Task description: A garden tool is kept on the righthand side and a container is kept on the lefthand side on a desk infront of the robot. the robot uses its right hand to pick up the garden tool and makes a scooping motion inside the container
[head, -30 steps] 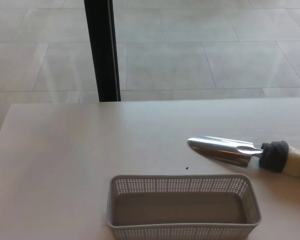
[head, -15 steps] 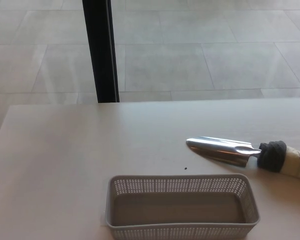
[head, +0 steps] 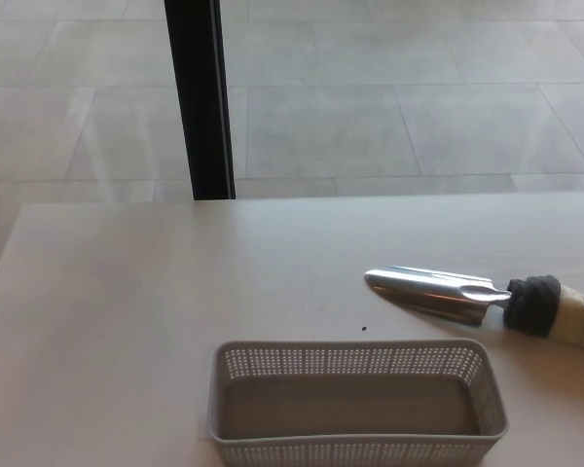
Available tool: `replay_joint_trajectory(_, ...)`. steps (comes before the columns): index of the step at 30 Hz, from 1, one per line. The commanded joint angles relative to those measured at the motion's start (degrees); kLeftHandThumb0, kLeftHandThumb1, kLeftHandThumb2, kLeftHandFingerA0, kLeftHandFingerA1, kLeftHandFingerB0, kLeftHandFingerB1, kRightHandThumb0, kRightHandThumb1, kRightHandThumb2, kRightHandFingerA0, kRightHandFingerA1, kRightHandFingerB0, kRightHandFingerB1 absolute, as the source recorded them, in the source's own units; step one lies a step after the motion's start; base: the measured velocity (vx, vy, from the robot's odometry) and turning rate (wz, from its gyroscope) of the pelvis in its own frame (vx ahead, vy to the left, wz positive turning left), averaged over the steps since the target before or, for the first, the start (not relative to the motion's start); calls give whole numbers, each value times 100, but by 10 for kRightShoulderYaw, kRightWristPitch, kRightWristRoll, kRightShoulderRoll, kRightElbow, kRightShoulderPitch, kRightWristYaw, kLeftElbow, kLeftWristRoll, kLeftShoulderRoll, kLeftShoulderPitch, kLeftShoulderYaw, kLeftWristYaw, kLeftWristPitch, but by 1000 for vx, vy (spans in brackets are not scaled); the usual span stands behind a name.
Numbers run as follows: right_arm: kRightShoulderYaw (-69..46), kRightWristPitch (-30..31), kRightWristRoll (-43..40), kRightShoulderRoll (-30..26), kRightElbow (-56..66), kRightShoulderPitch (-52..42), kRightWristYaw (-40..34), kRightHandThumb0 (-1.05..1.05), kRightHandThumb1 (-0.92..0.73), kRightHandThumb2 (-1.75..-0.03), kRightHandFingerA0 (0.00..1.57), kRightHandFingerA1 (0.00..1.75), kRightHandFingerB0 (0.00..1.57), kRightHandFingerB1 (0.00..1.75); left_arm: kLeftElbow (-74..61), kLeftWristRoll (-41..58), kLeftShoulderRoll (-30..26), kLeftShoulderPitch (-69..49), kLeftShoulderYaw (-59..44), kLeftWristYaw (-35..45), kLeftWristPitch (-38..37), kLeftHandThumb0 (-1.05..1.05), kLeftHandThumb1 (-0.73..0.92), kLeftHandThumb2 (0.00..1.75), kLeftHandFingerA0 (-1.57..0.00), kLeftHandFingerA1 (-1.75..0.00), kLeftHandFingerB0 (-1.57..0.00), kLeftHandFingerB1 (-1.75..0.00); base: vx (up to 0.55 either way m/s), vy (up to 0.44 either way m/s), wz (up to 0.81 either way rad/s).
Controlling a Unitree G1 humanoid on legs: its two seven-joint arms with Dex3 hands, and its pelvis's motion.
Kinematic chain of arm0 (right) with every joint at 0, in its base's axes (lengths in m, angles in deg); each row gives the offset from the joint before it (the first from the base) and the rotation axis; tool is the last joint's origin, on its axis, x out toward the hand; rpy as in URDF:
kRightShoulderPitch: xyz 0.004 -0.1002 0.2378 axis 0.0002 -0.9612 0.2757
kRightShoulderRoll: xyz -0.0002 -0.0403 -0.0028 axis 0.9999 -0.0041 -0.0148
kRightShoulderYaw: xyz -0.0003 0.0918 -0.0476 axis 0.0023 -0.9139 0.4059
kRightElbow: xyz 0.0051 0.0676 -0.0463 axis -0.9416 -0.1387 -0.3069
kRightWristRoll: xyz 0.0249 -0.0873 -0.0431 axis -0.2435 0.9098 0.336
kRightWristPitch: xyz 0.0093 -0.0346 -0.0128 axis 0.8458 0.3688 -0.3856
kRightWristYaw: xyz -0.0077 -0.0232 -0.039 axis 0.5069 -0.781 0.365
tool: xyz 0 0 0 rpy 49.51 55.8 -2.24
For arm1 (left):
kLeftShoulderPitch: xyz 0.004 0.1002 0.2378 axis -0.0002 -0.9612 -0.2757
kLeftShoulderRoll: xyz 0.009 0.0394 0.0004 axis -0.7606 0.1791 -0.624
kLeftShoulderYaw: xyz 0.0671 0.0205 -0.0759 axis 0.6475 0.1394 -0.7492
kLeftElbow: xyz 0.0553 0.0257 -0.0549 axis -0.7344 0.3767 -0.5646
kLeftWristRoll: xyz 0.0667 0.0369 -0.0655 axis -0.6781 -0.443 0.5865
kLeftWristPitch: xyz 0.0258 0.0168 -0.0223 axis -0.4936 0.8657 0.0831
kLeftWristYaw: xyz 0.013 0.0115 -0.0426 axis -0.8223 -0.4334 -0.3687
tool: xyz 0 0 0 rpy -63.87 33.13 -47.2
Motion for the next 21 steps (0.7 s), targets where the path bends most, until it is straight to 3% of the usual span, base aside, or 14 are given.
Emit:
replay_joint_trajectory(1, 51, -71, -11, -23, -5, -20, 28, -72, -62, -103, 25, 72, 30, 65, 2, -1, -7, -8, 9, 4, 4, -51, 65, 59, -64, -71, -58, -54, 0, 0, 0)
replay_joint_trajectory(2, 65, -77, -2, -27, -8, -22, 20, -75, -64, -105, 29, 72, 32, 64, 2, 2, -7, -9, 7, 3, 7, -51, 64, 59, -67, -72, -58, -54, 0, 0, 0)
replay_joint_trajectory(3, 88, -83, 10, -34, -17, -22, 5, -71, -75, -62, 25, 82, 35, 60, -1, 7, -7, -12, 5, 2, 9, -51, 64, 59, -68, -76, -58, -57, 0, 0, 0)
replay_joint_trajectory(4, 92, -83, 4, -35, -20, -21, 5, -70, -73, -62, 25, 85, 37, 61, -2, 7, -7, -11, 5, 1, 9, -51, 63, 59, -68, -77, -57, -56, 0, 0, 0)
replay_joint_trajectory(5, 100, -84, -2, -36, -16, -20, 7, -72, -59, -103, 34, 77, 34, 66, 0, 9, -7, -5, 4, 2, 15, -52, 65, 59, -65, -73, -56, -54, 0, 0, 0)
replay_joint_trajectory(6, 108, -90, -6, -34, -2, -26, 18, -67, -72, -62, 33, 93, 45, 70, 0, 9, -7, -4, 4, 4, 13, -50, 65, 59, -63, -74, -56, -55, 0, 0, 0)
replay_joint_trajectory(7, 112, -91, -12, -32, 9, -31, 24, -68, -72, -61, 30, 96, 39, 72, 1, 8, -7, -4, 5, 5, 9, -50, 65, 59, -63, -73, -56, -55, 0, 0, 0)
replay_joint_trajectory(8, 124, -85, -10, -30, 30, -43, 28, -72, -57, -102, 34, 79, 35, 70, 1, 7, -7, -5, 6, 6, 7, -50, 65, 60, -61, -70, -55, -54, 0, 0, 0)
replay_joint_trajectory(9, 131, -83, -10, -31, 36, -48, 28, -72, -57, -102, 34, 79, 35, 70, 1, 7, -8, -7, 7, 6, 7, -50, 65, 60, -61, -70, -55, -54, 0, 0, 0)
replay_joint_trajectory(10, 136, -83, -12, -30, 43, -53, 29, -68, -72, -61, 33, 94, 38, 71, 2, 11, -7, -4, 2, 3, 15, -50, 64, 59, -63, -69, -57, -53, 0, 0, 0)
replay_joint_trajectory(12, 143, -78, -17, -29, 52, -54, 25, -66, -72, -62, 46, 93, 48, 71, 3, 13, -6, -1, 0, 1, 17, -50, 64, 59, -66, -73, -56, -54, 0, 0, 0)
replay_joint_trajectory(21, 175, -76, -22, -42, 39, -45, 21, -66, -71, -62, 57, 86, 56, 66, 0, 11, -8, 1, 4, 3, 15, -49, 64, 59, -67, -70, -58, -53, 0, 0, 0)
